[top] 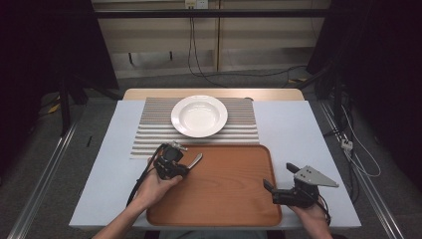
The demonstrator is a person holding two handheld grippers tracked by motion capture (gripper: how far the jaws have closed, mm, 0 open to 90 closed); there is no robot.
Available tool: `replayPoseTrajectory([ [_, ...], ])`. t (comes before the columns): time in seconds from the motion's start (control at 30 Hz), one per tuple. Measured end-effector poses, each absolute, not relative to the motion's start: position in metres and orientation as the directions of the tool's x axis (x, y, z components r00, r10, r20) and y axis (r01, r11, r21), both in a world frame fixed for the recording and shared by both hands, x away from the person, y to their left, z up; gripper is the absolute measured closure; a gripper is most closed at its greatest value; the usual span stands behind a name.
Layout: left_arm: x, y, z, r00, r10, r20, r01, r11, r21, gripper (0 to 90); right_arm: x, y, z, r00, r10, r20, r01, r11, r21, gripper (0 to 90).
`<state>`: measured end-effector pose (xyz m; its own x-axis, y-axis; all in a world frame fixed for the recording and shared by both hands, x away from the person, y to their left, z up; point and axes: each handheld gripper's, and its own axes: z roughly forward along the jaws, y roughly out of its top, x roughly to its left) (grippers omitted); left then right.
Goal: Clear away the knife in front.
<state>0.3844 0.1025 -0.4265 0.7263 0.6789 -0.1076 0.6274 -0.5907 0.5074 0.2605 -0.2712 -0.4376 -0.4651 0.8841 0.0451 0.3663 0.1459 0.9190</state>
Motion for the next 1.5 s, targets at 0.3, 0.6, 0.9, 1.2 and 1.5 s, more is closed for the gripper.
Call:
replayPoseTrajectory([
  [0.3,0.383,0.105,-0.428,0.728,0.672,-0.139,0.626,-0.567,0.536,73.7,0.260,-0.271,-0.438,-0.470,0.882,0.046,0.366,0.147,0.919,1.4],
  [0.6,0.386,0.110,-0.420,0.748,0.654,-0.113,0.572,-0.549,0.609,37.2,0.260,-0.270,-0.437,-0.464,0.885,0.041,0.367,0.150,0.918,1.4],
  [0.9,0.387,0.097,-0.418,0.781,0.610,-0.137,0.541,-0.550,0.636,16.8,0.260,-0.271,-0.438,-0.468,0.882,0.051,0.373,0.145,0.916,1.4],
  [1.2,0.383,0.087,-0.422,0.833,0.545,-0.095,0.467,-0.602,0.647,58.1,0.260,-0.271,-0.438,-0.468,0.883,0.048,0.369,0.146,0.918,1.4],
  [1.5,0.382,0.084,-0.435,0.833,0.551,-0.054,0.468,-0.648,0.601,90.0,0.261,-0.269,-0.437,-0.471,0.881,0.037,0.366,0.157,0.917,1.4],
])
